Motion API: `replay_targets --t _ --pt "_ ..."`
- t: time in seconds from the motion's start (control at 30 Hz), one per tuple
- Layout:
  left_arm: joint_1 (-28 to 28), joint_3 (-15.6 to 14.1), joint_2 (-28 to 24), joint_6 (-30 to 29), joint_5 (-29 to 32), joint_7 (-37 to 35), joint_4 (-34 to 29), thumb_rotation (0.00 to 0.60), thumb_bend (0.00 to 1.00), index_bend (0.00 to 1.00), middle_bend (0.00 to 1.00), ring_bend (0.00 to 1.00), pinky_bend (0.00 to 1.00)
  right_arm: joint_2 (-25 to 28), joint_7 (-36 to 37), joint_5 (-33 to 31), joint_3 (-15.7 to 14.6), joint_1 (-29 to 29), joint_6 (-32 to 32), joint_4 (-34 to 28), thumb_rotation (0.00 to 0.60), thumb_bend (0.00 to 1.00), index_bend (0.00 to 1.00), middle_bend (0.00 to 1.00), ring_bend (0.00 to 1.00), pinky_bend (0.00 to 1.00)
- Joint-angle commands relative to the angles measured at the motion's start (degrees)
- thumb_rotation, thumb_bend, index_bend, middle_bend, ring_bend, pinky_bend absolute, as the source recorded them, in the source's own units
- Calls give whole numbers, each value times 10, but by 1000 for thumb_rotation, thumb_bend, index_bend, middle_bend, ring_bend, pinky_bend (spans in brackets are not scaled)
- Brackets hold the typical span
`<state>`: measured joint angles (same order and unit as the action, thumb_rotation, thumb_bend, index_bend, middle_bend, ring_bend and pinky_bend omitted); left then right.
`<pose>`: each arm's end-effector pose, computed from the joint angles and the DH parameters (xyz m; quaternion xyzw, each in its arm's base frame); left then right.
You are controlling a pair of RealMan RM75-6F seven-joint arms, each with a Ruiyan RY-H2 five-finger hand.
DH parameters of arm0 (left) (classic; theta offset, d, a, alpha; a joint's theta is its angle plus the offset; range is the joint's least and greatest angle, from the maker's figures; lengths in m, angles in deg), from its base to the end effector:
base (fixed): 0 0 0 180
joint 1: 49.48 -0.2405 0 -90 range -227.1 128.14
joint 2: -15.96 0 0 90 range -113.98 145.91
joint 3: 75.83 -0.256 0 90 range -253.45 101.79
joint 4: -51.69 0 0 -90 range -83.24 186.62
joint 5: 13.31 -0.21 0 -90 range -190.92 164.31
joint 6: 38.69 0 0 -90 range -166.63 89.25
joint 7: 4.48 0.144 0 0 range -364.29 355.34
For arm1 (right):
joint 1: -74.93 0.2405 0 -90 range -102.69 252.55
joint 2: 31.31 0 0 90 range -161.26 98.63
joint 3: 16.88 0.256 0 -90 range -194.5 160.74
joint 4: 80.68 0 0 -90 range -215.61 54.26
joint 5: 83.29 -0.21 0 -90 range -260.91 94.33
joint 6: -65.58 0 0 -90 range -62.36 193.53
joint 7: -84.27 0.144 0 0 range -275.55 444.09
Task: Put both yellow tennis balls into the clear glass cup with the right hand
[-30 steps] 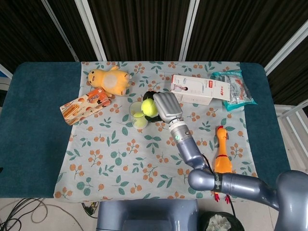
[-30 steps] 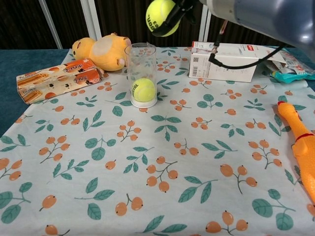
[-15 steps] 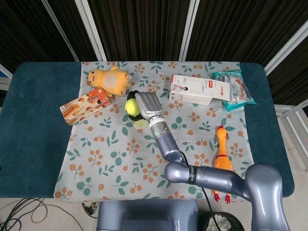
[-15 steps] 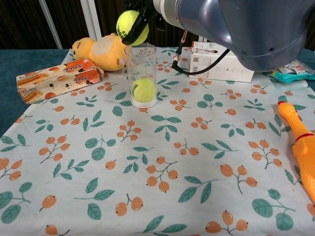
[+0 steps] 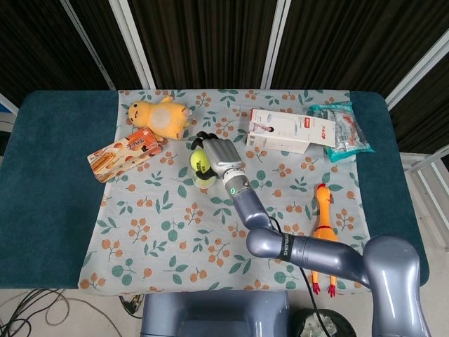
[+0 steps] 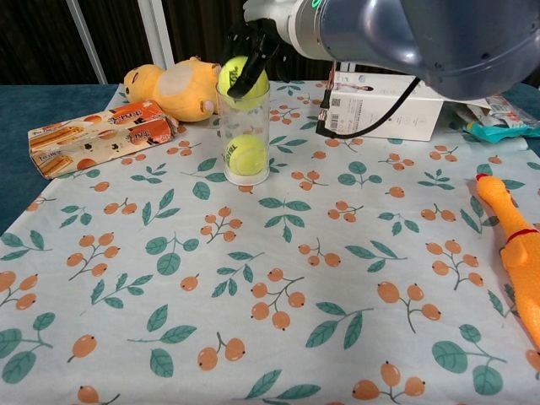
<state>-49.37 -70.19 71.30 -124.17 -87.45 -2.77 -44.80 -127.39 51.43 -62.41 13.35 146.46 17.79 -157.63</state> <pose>-0.3410 0.1601 0.2215 -0.5200 -0.4014 -0.3155 0.6848 0.0374 -0.4308 -0.0226 0.6706 -0.4919 0.4192 0.3641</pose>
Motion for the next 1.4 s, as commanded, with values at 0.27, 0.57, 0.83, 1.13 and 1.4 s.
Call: replay_targets --t 0.27,0.57,0.83,1.13,1.4 --pt "-1 1 -2 1 6 2 -3 600 64 160 0 0 98 30 25 8 1 -5 -20 -29 600 162 189 77 75 64" --pt "0 1 -1 2 6 7 -6 600 63 177 0 0 104 163 96 83 -4 -101 -32 -172 600 161 124 76 76 64" --pt "0 -2 5 -5 -1 20 -9 600 63 121 0 0 104 295 176 367 -109 -291 -128 -301 600 162 125 77 86 63" --pt "3 -6 12 -4 -7 37 -11 600 64 79 0 0 104 344 193 585 -239 -444 -293 -314 600 162 125 77 89 63" --pt "3 -7 15 -4 -10 42 -11 600 64 79 0 0 104 349 176 629 -303 -534 -367 -279 600 162 124 77 89 61"
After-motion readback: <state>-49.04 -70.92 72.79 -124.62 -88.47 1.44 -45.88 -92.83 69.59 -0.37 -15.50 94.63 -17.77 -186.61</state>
